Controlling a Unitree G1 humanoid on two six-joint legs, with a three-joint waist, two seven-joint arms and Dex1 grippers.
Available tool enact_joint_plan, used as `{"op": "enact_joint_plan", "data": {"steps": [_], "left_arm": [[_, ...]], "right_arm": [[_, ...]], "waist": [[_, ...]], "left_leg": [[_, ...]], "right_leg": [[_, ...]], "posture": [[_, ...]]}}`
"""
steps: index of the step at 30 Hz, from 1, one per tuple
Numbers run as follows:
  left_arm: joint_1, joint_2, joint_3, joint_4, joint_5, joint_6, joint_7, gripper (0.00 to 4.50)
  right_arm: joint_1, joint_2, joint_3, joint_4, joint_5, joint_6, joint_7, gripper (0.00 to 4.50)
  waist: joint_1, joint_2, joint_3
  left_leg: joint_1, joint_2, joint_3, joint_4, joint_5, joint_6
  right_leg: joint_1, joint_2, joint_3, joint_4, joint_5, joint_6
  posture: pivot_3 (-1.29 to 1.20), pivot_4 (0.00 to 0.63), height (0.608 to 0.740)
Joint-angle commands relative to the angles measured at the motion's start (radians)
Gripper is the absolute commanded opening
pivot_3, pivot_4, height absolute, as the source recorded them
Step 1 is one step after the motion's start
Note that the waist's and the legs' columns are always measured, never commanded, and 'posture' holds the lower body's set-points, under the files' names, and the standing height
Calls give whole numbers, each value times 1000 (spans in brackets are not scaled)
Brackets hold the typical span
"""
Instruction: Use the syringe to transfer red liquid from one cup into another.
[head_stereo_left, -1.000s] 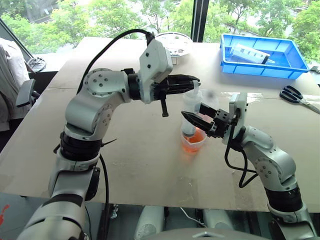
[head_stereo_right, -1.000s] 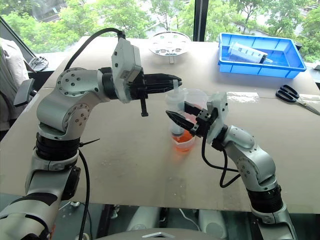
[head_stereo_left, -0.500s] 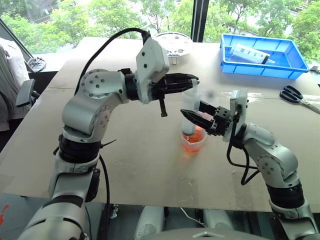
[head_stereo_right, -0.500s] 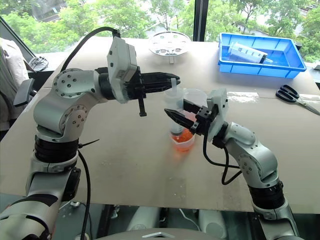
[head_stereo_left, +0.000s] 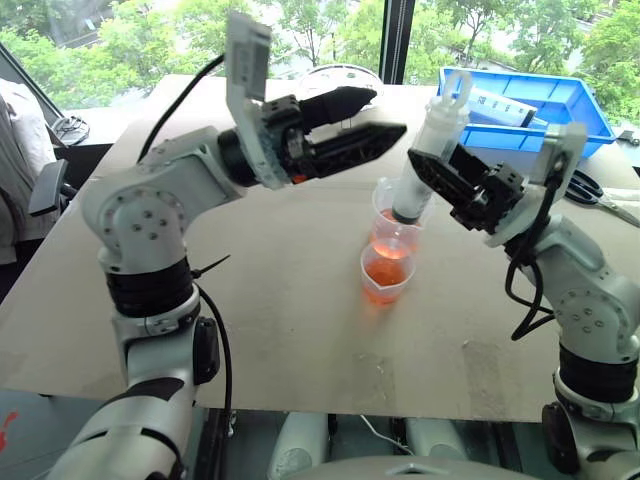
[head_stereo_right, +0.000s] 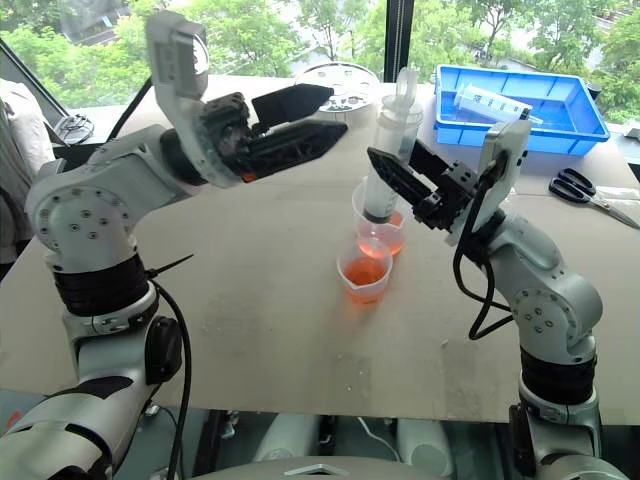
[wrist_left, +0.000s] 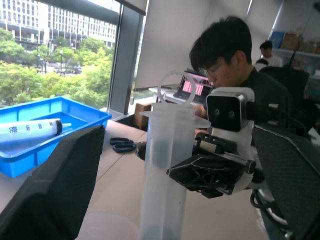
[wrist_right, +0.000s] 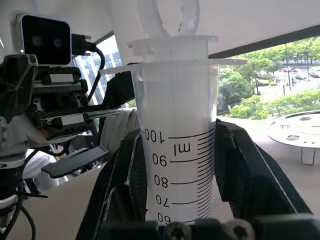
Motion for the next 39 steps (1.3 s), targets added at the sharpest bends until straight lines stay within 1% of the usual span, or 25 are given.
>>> {"op": "enact_joint_plan", "data": {"steps": [1, 2, 4, 6, 7, 9, 11, 12, 14, 15, 18, 20, 22, 25, 27, 30, 31, 33, 34, 37, 39], "left_arm": [[8, 30, 130, 18, -212, 76, 167, 4500], [35, 45, 150, 10, -249, 88, 199, 4500], [104, 76, 168, -36, -278, 90, 239, 4500], [197, 102, 173, -108, -279, 73, 258, 4500], [240, 113, 172, -142, -270, 63, 255, 4500], [353, 141, 169, -213, -253, 39, 219, 4500], [437, 174, 153, -264, -227, 13, 180, 4500], [475, 188, 144, -286, -212, 0, 164, 4500], [535, 195, 132, -316, -191, -26, 155, 4500], [567, 202, 121, -331, -163, -46, 141, 4500], [642, 228, 88, -367, -102, -98, 96, 4500], [695, 262, 56, -396, -14, -147, 58, 4500], [747, 284, 56, -420, 34, -182, 37, 4500], [811, 301, 72, -436, 71, -225, 20, 4500], [844, 307, 74, -447, 100, -253, 10, 4500], [879, 306, 64, -460, 139, -291, 3, 4500], [886, 304, 61, -463, 146, -299, 2, 4500], [903, 300, 55, -464, 164, -316, -2, 4500], [909, 299, 52, -463, 171, -324, -4, 4500], [923, 302, 59, -463, 164, -332, -13, 4500], [940, 316, 85, -465, 151, -333, -34, 4500]], "right_arm": [[-66, -117, -120, -32, 306, 133, -128, 1443], [-72, -169, -151, -18, 411, 163, -168, 1443], [-65, -307, -194, 29, 619, 229, -260, 1443], [-31, -458, -235, 74, 813, 274, -298, 1443], [-9, -523, -252, 94, 885, 294, -303, 1443], [56, -649, -289, 142, 957, 351, -290, 1443], [109, -734, -296, 182, 991, 381, -290, 1443], [130, -772, -278, 205, 990, 397, -304, 1443], [151, -813, -211, 261, 962, 438, -308, 1443], [138, -808, -151, 297, 919, 453, -327, 1443], [73, -753, -13, 387, 802, 482, -363, 1443], [15, -690, 68, 465, 711, 508, -412, 1443], [-30, -647, 145, 515, 584, 542, -403, 1443], [-81, -605, 206, 559, 432, 584, -366, 1443], [-106, -581, 220, 584, 364, 602, -347, 1443], [-116, -579, 252, 572, 257, 621, -262, 3016], [-117, -576, 251, 570, 231, 626, -238, 3318], [-119, -573, 247, 565, 177, 618, -180, 4335], [-120, -573, 245, 563, 154, 613, -152, 4427], [-59, -647, 267, 466, 14, 493, 2, 4427], [78, -725, 193, 343, -36, 348, 176, 4427]], "waist": [[1, 0, 0], [1, 0, 0], [2, 0, 0], [3, 0, 0], [4, 0, 0], [5, -1, 0], [5, -1, 0], [4, -1, 0], [3, -1, 0], [2, -2, 0], [2, -3, -1], [3, -2, -1], [3, -2, -1], [9, -2, 0], [11, -2, 0], [13, -2, 0], [14, -2, 0], [14, -2, 0], [13, -2, 0], [18, -1, 0], [27, -1, 0]], "left_leg": [[0, 0, 0, 0, 0, 0], [0, 0, 0, 0, 0, 0], [0, 0, 1, 0, 0, 0], [0, 0, 1, -1, 0, 0], [0, 0, 1, -1, 0, 0], [-1, 0, 1, -1, 0, 1], [-1, 0, 2, -1, -1, 1], [0, 0, 2, -1, -1, 1], [1, 0, 2, 0, -1, 1], [3, 1, 2, 0, -1, 1], [6, 3, 4, 0, -1, 1], [5, 3, 4, 1, -1, 2], [4, 4, 5, 2, -1, 2], [2, 4, 5, 0, -1, 1], [-1, 4, 5, 0, -1, 1], [-2, 4, 6, -1, -1, 1], [-2, 4, 6, -1, -1, 2], [-2, 4, 6, -1, -1, 2], [-1, 4, 6, -1, -1, 2], [-1, 5, 7, -1, -1, 2], [-1, 5, 7, -1, -1, 2]], "right_leg": [[0, 0, 0, 0, 0, 0], [0, -1, 0, 0, 0, 0], [0, -2, 0, -1, 0, 0], [1, -3, 0, -2, 0, 0], [1, -3, 0, -3, 0, 0], [2, -3, 0, -5, 0, 0], [3, -2, 0, -7, 0, 0], [4, -2, 0, -7, 0, 0], [5, 0, 1, -6, 0, -1], [6, 0, 1, -6, 0, -1], [9, 2, 3, -7, -2, -5], [8, 2, 4, -7, -1, -6], [7, 3, 6, -7, -1, -6], [4, 2, 7, -8, 0, -3], [2, 2, 7, -8, 1, -3], [1, 2, 6, -9, 1, -2], [1, 2, 6, -9, 1, -2], [1, 2, 6, -9, 1, -2], [1, 2, 6, -9, 1, -2], [1, 2, 5, -9, 1, -2], [1, 1, 4, -9, 1, -2]], "posture": [[0, 150, 740], [0, 150, 740], [0, 150, 740], [0, 150, 740], [0, 150, 740], [0, 150, 740], [0, 150, 740], [0, 150, 740], [0, 150, 740], [0, 150, 740], [0, 150, 740], [0, 150, 740], [0, 150, 740], [0, 150, 740], [0, 150, 740], [0, 150, 740], [0, 150, 740], [0, 150, 740], [0, 150, 740], [0, 150, 740], [0, 150, 740]]}}
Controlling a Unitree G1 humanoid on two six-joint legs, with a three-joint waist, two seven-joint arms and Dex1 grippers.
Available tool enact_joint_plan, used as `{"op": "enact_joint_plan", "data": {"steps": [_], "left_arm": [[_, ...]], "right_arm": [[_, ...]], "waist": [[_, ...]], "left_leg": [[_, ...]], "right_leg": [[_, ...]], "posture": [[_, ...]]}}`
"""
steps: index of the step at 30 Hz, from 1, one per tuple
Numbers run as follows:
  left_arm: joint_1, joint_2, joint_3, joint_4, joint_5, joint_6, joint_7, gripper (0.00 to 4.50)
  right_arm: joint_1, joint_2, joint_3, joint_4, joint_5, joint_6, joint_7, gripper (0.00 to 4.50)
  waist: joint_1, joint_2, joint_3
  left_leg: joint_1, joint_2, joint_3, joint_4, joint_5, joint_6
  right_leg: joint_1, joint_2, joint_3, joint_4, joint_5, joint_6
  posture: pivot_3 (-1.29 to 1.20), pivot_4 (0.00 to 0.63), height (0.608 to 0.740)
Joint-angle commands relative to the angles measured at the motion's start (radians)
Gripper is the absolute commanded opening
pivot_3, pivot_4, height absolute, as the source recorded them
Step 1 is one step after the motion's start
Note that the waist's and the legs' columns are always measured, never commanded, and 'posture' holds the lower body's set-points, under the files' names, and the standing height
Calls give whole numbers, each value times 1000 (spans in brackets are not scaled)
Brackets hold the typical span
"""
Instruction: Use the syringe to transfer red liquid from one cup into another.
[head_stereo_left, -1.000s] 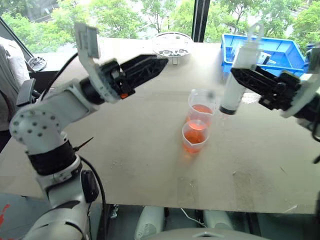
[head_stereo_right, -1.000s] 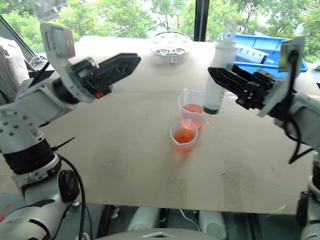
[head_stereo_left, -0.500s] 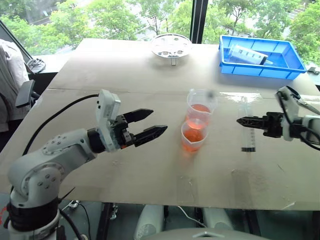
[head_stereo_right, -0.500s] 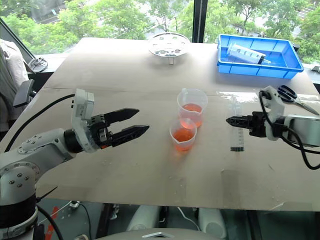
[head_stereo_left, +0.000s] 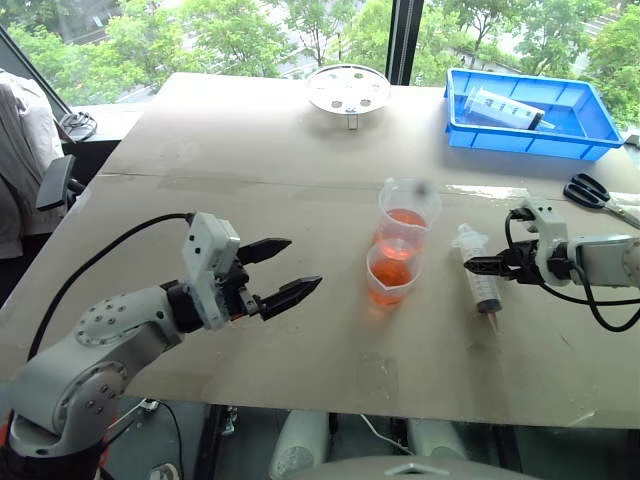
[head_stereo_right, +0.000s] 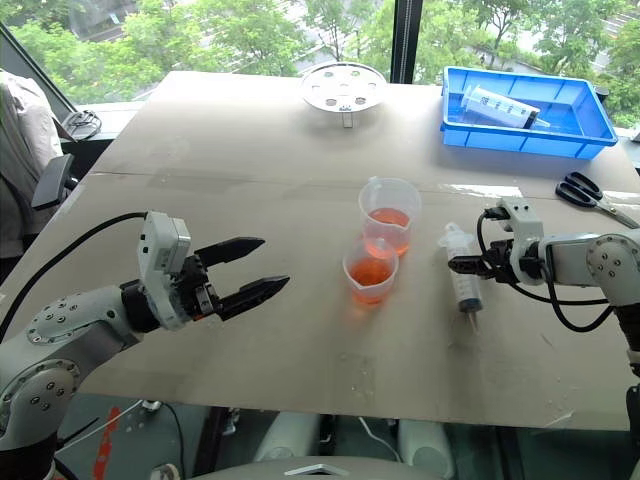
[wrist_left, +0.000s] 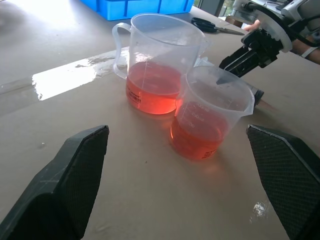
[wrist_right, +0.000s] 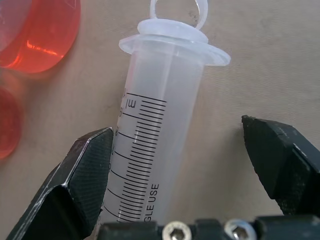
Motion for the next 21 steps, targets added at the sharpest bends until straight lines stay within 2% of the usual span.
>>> {"op": "enact_joint_plan", "data": {"steps": [1, 3, 5, 10, 16, 21], "left_arm": [[24, 29, 57, -34, -25, -25, -36, 4500], [46, 44, 84, -36, -41, -25, -62, 4500], [70, 62, 104, -39, -47, -28, -90, 4500], [150, 109, 191, -29, -51, -42, -175, 4500], [291, 91, 327, 39, -24, -68, -241, 4500], [363, 86, 361, 84, 23, -101, -291, 4500]], "right_arm": [[187, -104, -135, -185, -96, -238, 271, 4427], [358, -111, -288, -273, -113, -389, 448, 4427], [484, -88, -415, -320, -126, -485, 562, 4427], [761, 11, -698, -375, -210, -671, 741, 4427], [974, 138, -875, -309, -303, -861, 893, 4427], [1057, 193, -910, -208, -369, -981, 961, 4427]], "waist": [[9, 0, 0], [10, 0, 0], [7, 1, 0], [8, 1, 0], [7, 1, 0], [10, 1, 0]], "left_leg": [[0, 0, 0, 0, 0, 0], [0, 0, 0, 0, 0, 0], [0, 1, 0, -1, -1, 0], [3, 2, 1, 0, -1, 0], [7, 4, 2, 0, -1, 0], [6, 4, 2, -1, -1, 0]], "right_leg": [[0, 0, -1, 0, 0, 0], [0, 0, -1, 0, 0, 0], [1, 0, -1, 0, 0, 1], [3, 1, -1, 0, 0, 1], [6, -1, 0, -2, -3, -3], [6, -2, 1, -4, -3, -4]], "posture": [[0, 150, 740], [0, 150, 740], [0, 150, 740], [0, 150, 740], [0, 150, 740], [0, 150, 740]]}}
